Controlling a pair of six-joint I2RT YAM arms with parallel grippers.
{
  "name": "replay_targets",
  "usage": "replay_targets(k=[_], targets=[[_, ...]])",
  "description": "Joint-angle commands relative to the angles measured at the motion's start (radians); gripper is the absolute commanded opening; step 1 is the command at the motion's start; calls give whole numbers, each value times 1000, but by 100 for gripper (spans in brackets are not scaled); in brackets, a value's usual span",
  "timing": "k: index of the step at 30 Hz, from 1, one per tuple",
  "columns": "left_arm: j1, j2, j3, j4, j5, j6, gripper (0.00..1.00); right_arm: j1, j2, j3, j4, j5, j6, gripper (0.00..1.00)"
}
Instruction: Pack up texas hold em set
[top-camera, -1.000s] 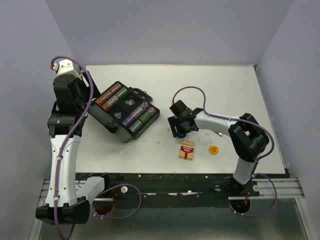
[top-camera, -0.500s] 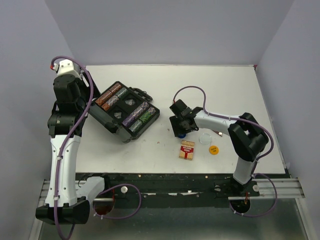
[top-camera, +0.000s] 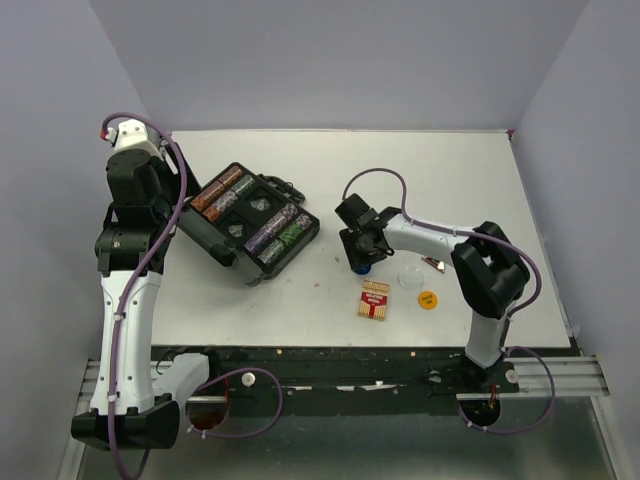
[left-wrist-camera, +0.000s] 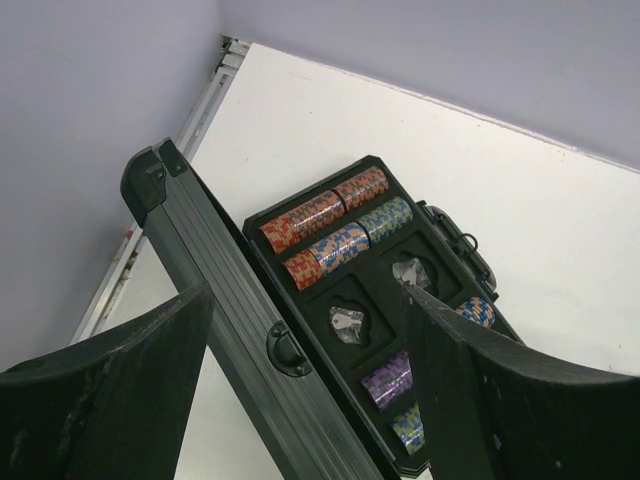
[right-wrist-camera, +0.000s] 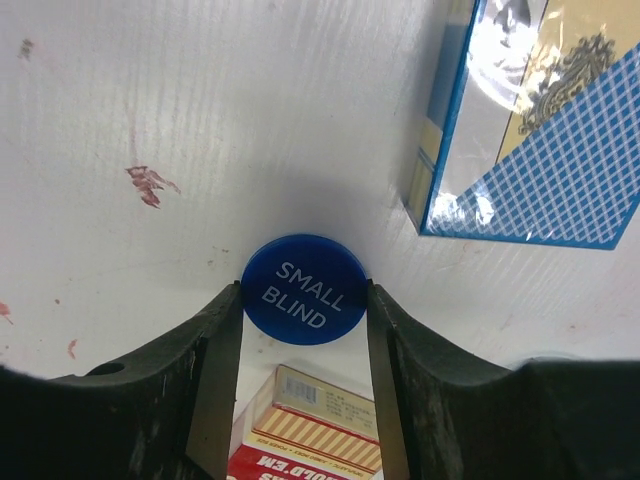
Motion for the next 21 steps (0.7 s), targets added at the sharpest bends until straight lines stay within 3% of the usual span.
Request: replay_targets(k=[1,12,21], targets=[[-2,-28,-5,2,-21,10,84,-1,17,101,-80,14,-31,40],[-4,-36,-11,-2,-19,10,84,1,44,273,-95,-41,-88,39],[-2,-31,-11,-1,-5,11,84,11,224,584,-59,-122,-122,38]])
